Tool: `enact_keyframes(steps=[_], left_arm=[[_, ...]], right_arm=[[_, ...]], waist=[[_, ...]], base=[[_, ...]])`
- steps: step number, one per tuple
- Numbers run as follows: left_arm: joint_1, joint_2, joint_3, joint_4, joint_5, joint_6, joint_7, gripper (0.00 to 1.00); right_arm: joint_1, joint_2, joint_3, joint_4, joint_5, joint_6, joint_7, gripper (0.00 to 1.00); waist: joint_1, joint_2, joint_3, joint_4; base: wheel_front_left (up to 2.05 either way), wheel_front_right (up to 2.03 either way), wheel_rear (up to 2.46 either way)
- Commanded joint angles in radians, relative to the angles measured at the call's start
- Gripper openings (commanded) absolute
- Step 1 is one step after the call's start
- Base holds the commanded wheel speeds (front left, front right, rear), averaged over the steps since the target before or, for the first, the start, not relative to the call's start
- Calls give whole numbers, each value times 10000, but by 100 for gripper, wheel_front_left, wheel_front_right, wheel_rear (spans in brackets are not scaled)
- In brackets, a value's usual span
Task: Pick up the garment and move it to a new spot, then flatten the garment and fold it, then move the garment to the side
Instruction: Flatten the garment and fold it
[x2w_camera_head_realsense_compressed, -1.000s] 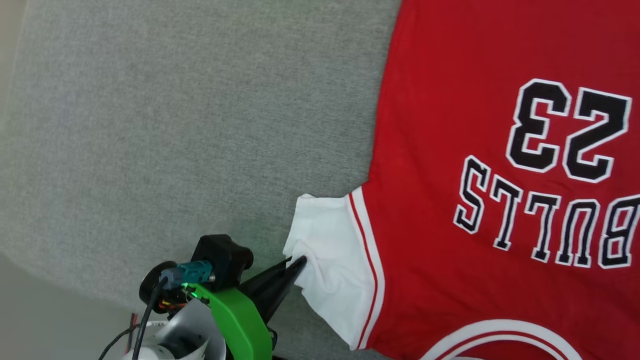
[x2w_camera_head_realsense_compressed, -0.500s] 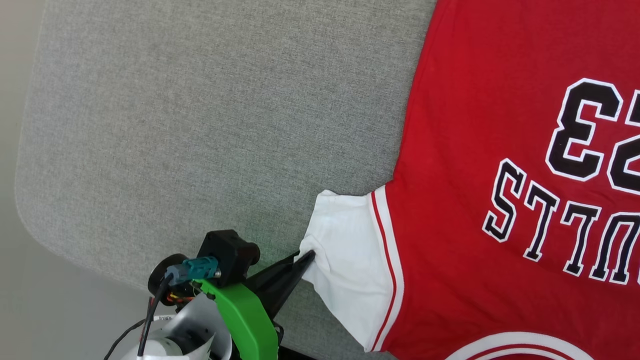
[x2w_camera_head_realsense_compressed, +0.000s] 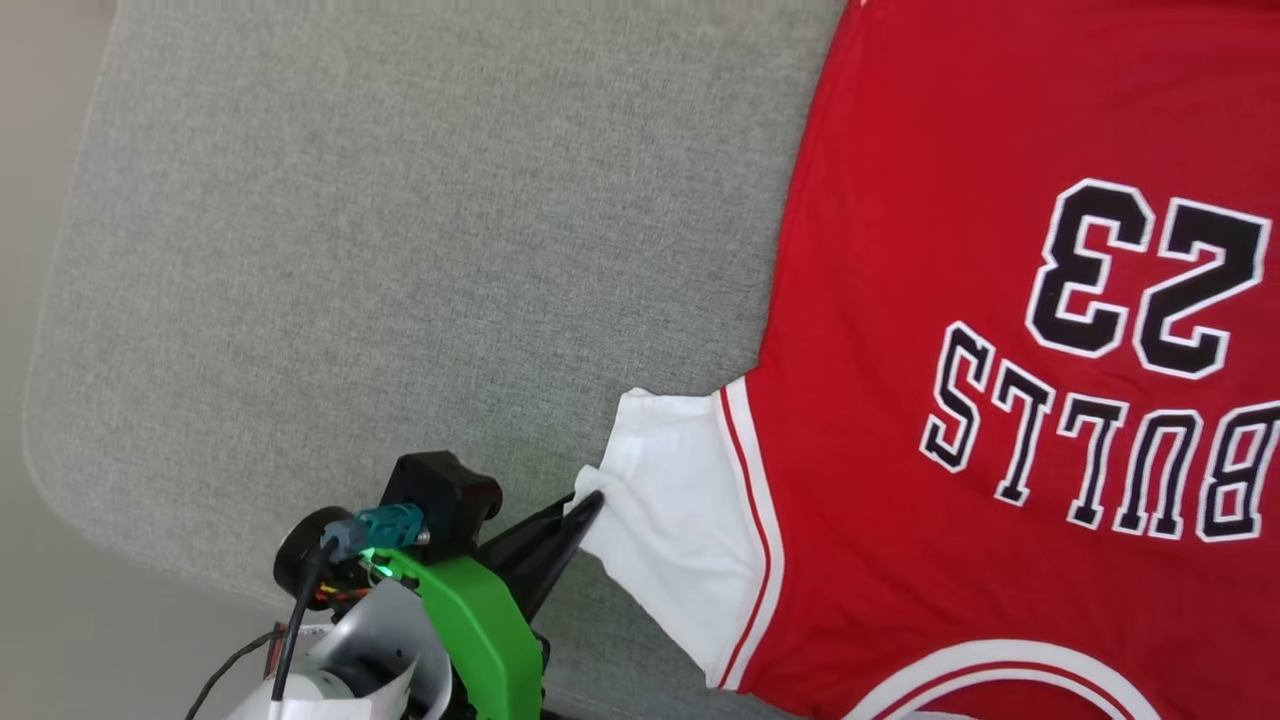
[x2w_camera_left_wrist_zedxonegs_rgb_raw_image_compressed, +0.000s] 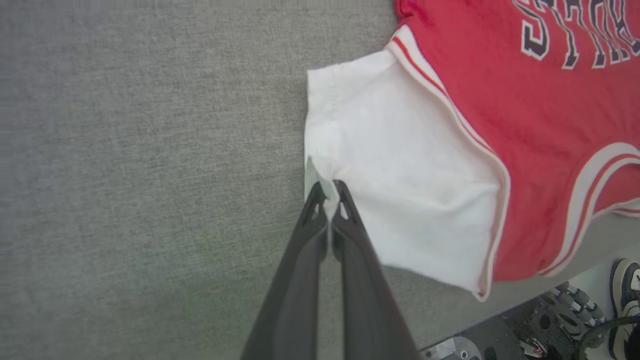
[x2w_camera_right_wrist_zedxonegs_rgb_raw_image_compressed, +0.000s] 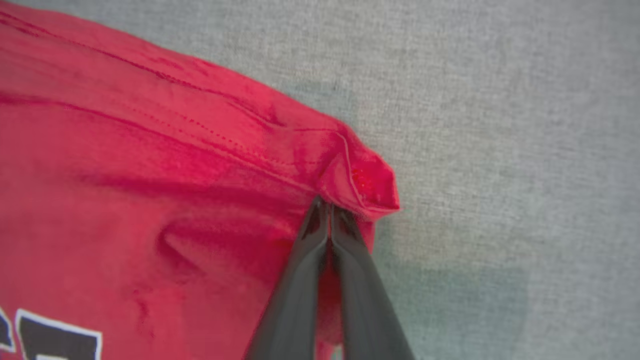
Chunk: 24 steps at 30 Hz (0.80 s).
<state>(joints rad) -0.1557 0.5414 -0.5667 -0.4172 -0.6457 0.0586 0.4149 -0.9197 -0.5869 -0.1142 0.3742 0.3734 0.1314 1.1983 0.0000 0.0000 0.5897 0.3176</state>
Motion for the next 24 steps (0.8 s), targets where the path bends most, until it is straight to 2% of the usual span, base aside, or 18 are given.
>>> enact_keyframes(steps=[1,10,14,24], left_arm=[[-105,99,47,50,141,84,31,0],[307,260,17,177,79,339,202,0],[534,291,40,278,-27,474,235,0],[1003,346,111,577,-257,675,158,0]], right_arm=[[734,60,-13,292,108,-7,39,0],[2792,430,-341,-166,653,-7,-305,0],[3746,856,-678,-506,1167,-7,-420,0],[6336,1164,-1165,-2296,1603,-7,-385,0]], waist=[[0,0,-773,-478],[0,0,-2411,-1248],[0,0,-3041,-1574],[0,0,-4118,-2199]], base=[[0,0,0],[0,0,0],[0,0,0],[0,0,0]])
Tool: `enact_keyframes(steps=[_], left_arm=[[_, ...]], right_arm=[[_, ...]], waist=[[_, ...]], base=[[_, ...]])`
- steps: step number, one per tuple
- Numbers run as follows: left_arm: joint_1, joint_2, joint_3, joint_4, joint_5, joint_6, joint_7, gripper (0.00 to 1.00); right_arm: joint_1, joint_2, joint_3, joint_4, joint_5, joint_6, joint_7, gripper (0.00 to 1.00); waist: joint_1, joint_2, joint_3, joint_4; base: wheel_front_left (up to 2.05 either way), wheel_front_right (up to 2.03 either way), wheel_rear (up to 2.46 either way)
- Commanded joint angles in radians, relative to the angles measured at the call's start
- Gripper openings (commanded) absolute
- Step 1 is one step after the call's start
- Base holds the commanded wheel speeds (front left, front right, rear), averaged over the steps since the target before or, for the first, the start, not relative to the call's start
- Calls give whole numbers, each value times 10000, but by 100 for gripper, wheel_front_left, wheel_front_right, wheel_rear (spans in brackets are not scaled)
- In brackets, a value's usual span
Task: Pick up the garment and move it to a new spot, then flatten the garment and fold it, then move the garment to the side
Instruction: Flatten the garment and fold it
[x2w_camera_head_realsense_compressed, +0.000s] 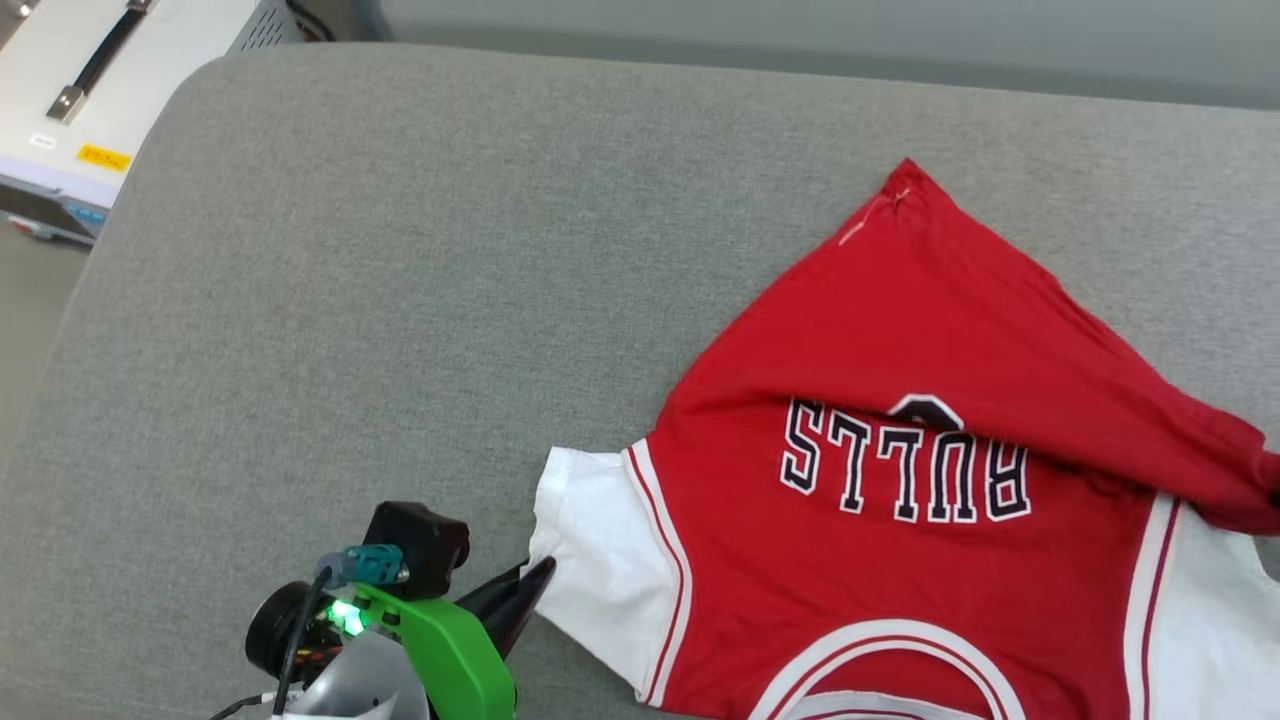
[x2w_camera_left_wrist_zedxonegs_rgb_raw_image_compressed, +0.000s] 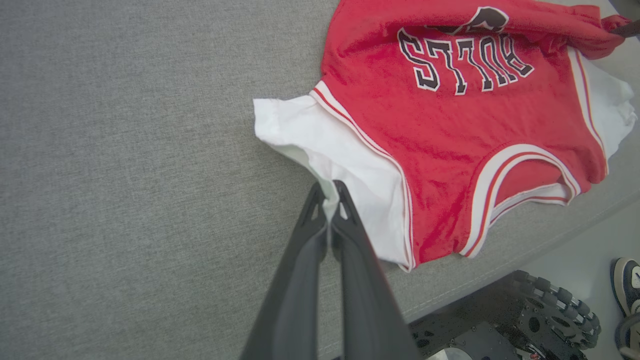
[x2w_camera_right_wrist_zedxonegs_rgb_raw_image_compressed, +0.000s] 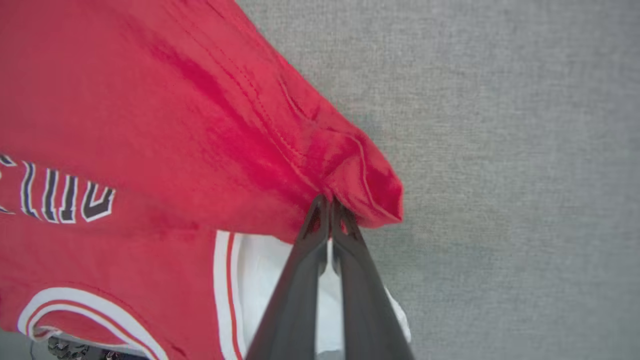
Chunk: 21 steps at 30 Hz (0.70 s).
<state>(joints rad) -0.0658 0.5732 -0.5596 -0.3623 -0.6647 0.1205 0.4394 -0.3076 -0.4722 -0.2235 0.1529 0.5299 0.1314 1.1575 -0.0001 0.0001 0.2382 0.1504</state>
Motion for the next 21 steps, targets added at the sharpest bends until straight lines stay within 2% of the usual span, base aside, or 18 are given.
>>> enact_keyframes(steps=[1,8,12,16,20,21], left_arm=[[141,10,62,41,-96,77,-127,0],[319,-121,108,124,-239,159,-339,0],[321,-172,20,152,-247,128,-346,0],[293,-170,-23,157,-248,103,-330,0],[244,-185,-73,140,-245,78,-308,0],[233,-186,-83,139,-244,71,-304,0]], right_arm=[[453,39,-175,-244,53,-7,61,0],[2317,322,-958,-1311,-44,-7,314,0],[3172,720,-1242,-1555,-117,-7,276,0],[3600,1081,-1310,-1556,-254,-7,118,0],[3709,1147,-1198,-1455,-433,-7,-77,0],[3676,1174,-1185,-1449,-405,-7,-121,34]], waist=[[1,-1,-658,-553],[1,-1,-977,-641],[1,-1,-1040,-613],[1,-1,-1033,-582],[1,-1,-1015,-535],[1,-1,-1011,-524]], base=[[0,0,0],[0,0,0],[0,0,0],[0,0,0],[0,0,0],[0,0,0]])
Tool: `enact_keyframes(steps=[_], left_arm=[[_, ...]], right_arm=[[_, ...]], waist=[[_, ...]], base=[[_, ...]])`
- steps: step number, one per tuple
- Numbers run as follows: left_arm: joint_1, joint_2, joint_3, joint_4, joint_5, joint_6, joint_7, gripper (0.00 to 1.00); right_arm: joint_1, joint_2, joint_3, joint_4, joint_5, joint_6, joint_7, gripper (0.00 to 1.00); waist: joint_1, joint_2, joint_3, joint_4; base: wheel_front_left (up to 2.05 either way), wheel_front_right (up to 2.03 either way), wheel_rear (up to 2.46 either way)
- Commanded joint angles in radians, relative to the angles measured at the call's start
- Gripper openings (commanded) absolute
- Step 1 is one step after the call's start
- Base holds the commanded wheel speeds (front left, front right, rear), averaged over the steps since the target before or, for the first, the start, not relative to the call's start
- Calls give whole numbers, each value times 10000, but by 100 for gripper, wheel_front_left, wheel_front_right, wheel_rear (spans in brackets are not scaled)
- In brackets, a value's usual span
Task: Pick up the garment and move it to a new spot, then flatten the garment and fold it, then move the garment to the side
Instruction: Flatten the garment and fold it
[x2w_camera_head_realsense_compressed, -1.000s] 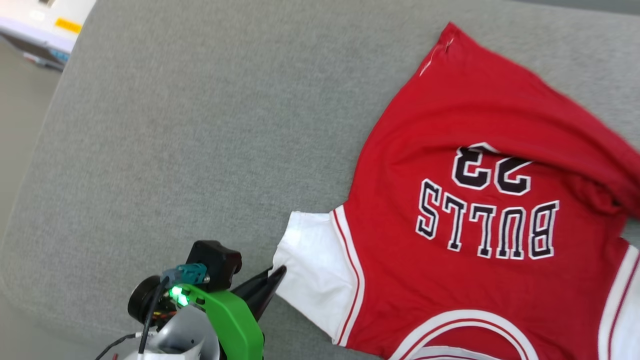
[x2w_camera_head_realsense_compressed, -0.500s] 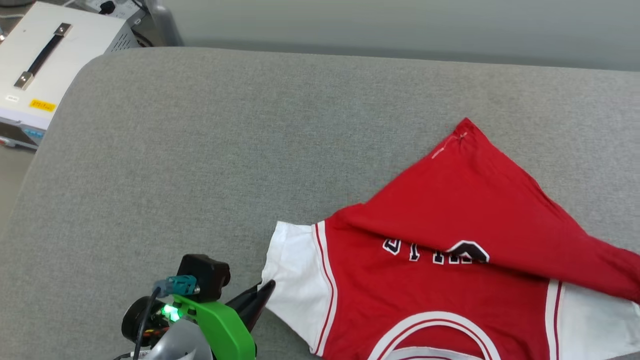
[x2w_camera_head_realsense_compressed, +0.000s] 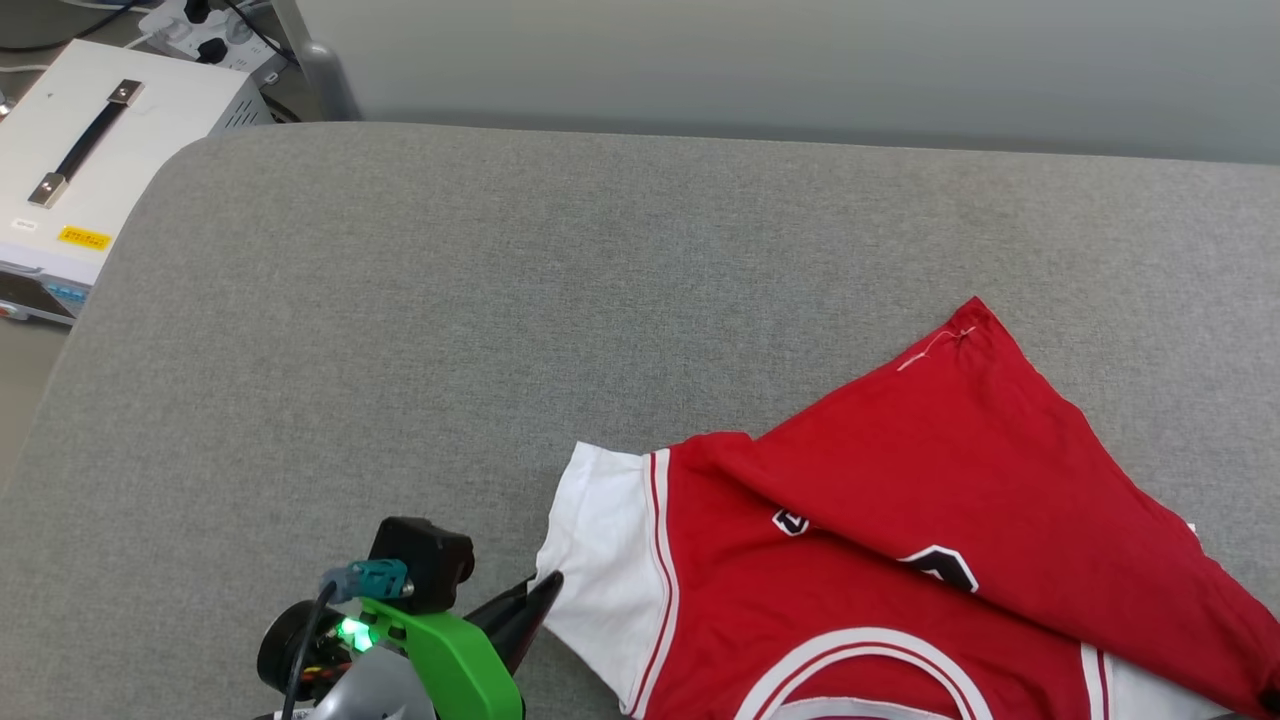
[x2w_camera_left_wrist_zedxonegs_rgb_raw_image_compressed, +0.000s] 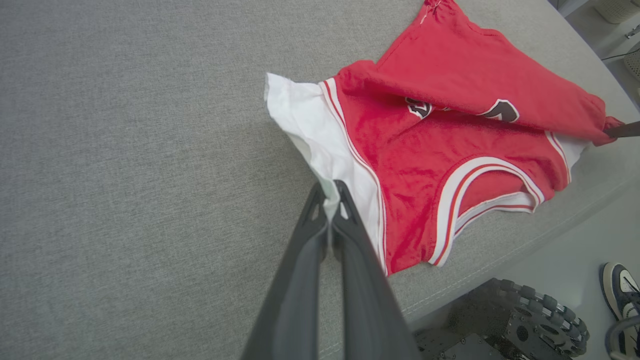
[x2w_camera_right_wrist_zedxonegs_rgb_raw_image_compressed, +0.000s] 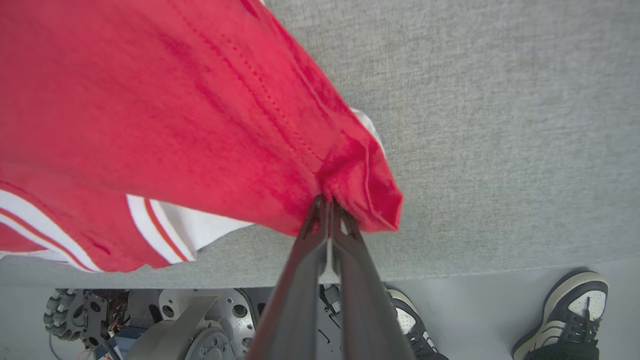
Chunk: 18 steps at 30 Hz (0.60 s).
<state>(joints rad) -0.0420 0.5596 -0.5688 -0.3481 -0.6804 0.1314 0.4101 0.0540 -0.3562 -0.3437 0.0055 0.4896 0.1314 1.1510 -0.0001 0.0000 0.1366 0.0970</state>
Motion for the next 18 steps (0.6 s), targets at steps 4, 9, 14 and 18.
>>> enact_keyframes(steps=[4,9,14,18], left_arm=[[-1,-23,-2,-14,-88,-34,-5,0],[-35,24,-8,-87,-69,-36,10,0],[-177,25,-40,-203,2,-78,0,0],[-324,-20,-86,-306,81,-105,-20,0]], right_arm=[[-165,-169,207,-103,53,-7,-252,100],[-626,-605,495,-696,474,-7,-8,100],[-1514,-869,796,-1758,830,-7,472,100],[-2497,-1074,1286,-2363,807,-7,868,100]], waist=[[1,0,22,37],[1,0,153,143],[1,0,499,360],[1,0,987,620]], base=[[0,0,0],[0,0,0],[0,0,0],[0,0,0]])
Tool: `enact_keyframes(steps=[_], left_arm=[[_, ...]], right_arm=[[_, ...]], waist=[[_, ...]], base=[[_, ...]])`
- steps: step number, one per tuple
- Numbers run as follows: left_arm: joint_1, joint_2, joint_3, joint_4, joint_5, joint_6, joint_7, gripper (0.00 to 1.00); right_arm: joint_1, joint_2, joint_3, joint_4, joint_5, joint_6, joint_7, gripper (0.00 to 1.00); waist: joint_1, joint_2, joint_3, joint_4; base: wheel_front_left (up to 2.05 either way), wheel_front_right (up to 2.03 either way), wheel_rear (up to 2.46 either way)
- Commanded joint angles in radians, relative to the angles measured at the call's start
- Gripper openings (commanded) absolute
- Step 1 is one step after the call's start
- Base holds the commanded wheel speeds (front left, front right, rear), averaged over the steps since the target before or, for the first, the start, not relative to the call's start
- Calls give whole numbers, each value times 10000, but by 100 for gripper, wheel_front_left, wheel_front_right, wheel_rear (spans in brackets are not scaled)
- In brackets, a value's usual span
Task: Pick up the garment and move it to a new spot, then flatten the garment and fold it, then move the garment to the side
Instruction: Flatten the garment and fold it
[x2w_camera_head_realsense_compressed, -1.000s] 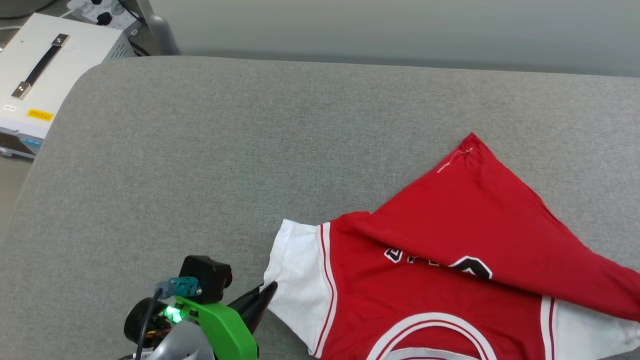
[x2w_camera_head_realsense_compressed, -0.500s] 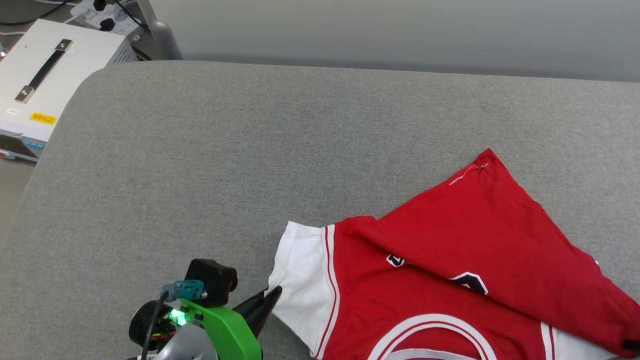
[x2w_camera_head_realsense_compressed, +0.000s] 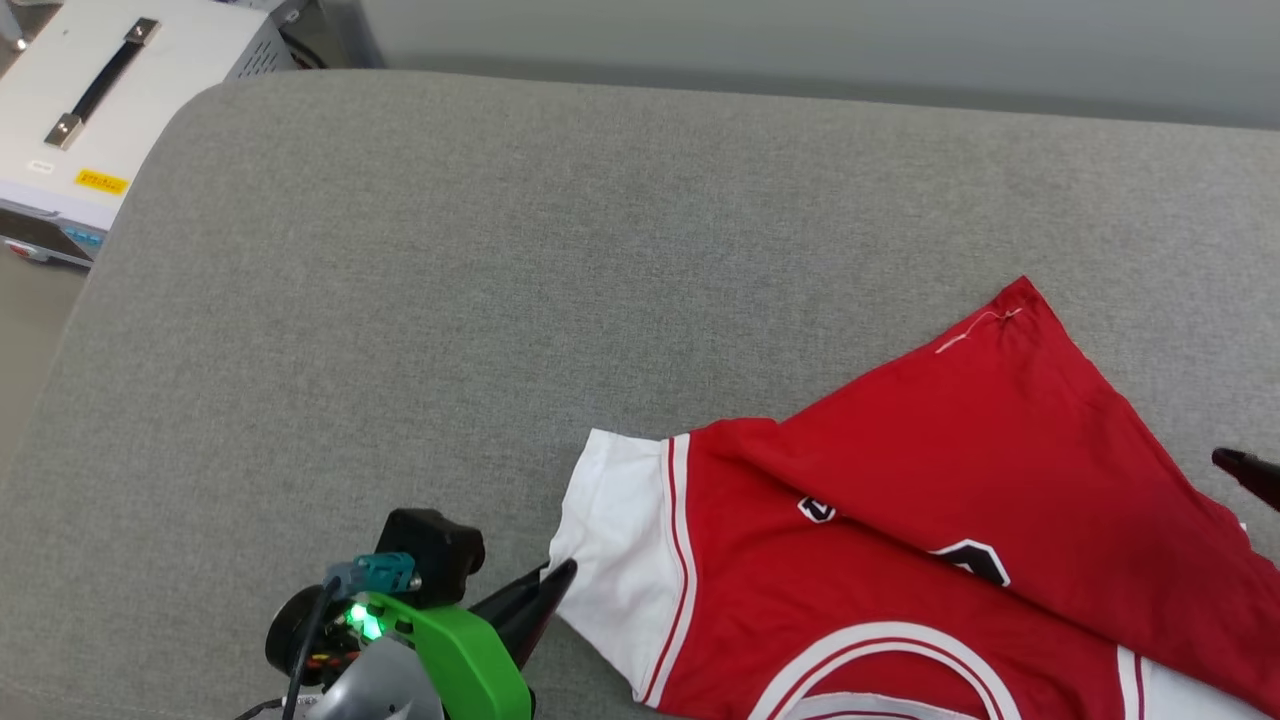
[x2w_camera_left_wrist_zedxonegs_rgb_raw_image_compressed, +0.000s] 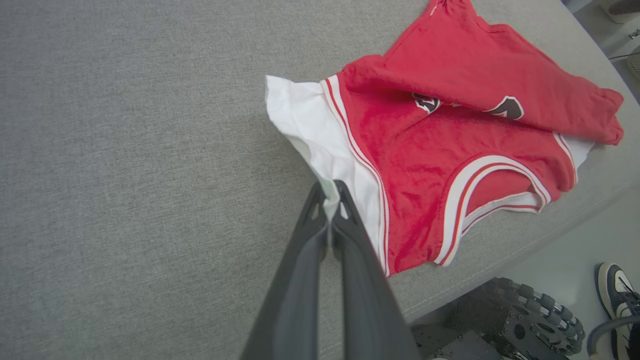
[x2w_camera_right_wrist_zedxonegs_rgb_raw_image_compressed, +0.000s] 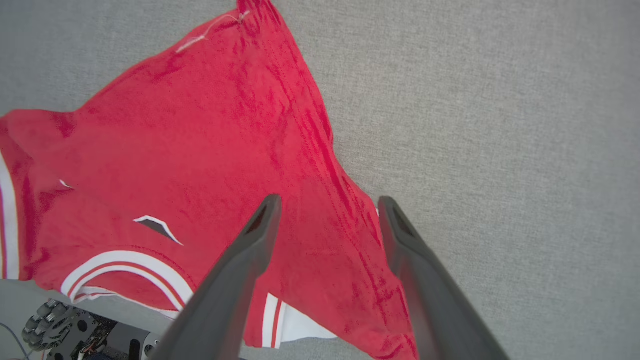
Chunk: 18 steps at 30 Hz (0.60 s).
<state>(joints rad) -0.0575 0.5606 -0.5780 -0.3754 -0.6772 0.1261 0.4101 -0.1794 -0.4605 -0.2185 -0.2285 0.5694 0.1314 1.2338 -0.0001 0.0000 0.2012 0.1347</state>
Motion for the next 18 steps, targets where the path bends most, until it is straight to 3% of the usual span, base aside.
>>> enact_keyframes(steps=[1,10,18], left_arm=[[-223,-38,-9,-58,80,-65,-25,0],[-754,-219,-125,-131,277,-217,-101,0],[-999,-462,-267,-8,325,-346,-284,0]], right_arm=[[-486,-3,164,-64,29,-7,158,100],[-2870,-81,1153,1119,-555,-7,570,100],[-4025,-372,1613,2497,-1048,-7,441,100]], waist=[[1,0,504,330],[1,0,1683,1198],[1,0,2326,1833]], base=[[0,0,0],[0,0,0],[0,0,0]])
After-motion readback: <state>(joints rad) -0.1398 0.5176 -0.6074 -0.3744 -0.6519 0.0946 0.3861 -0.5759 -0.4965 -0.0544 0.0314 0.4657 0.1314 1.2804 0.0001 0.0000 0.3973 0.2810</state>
